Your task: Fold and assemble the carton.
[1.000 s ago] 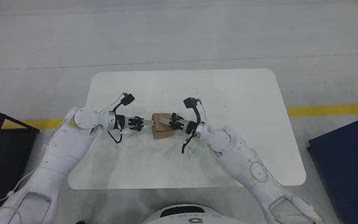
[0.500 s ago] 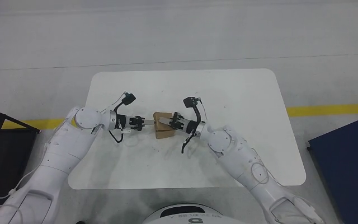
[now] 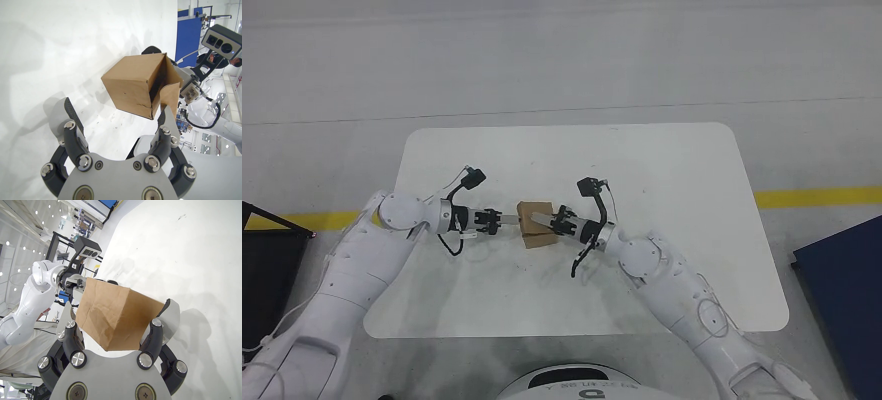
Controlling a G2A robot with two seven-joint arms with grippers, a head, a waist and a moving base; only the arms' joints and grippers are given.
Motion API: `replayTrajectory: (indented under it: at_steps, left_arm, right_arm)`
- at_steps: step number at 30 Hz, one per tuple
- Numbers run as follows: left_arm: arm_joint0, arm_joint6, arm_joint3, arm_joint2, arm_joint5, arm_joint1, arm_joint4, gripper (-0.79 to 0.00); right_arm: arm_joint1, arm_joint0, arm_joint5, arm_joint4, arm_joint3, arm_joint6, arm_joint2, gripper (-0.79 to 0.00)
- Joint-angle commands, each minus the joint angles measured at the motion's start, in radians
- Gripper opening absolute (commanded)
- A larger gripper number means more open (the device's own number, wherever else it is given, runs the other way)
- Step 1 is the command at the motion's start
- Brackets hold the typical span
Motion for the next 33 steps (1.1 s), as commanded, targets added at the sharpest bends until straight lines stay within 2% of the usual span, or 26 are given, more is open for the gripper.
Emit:
replayTrajectory:
  at_steps: [1,5,10,15,21,33]
  left_arm:
    - [-0.006,-0.002,0.004,0.005,0.002,-0.002,0.000,0.000]
    - [-0.019,-0.005,0.015,0.016,0.003,-0.007,0.003,0.000]
    - [-0.030,-0.005,0.030,0.026,0.000,-0.012,0.005,0.000]
    - [-0.033,-0.005,0.045,0.028,-0.006,-0.014,0.005,0.000]
    - [-0.028,-0.001,0.056,0.022,0.016,-0.008,0.050,0.000]
    - [-0.003,-0.020,-0.008,-0.033,0.021,0.014,0.052,0.000]
  right_arm:
    - [0.001,-0.003,-0.002,-0.003,-0.008,0.002,0.000,-0.142]
    - [0.004,-0.006,-0.003,-0.009,-0.019,0.003,0.001,-0.265]
    - [0.006,-0.007,0.005,-0.022,-0.026,0.004,0.001,-0.280]
    - [0.008,-0.009,0.012,-0.028,-0.031,0.004,0.001,-0.265]
    - [0.012,-0.011,0.034,-0.045,-0.031,-0.007,0.011,-0.197]
    - [0.019,-0.022,0.065,-0.076,-0.063,0.004,0.015,-0.142]
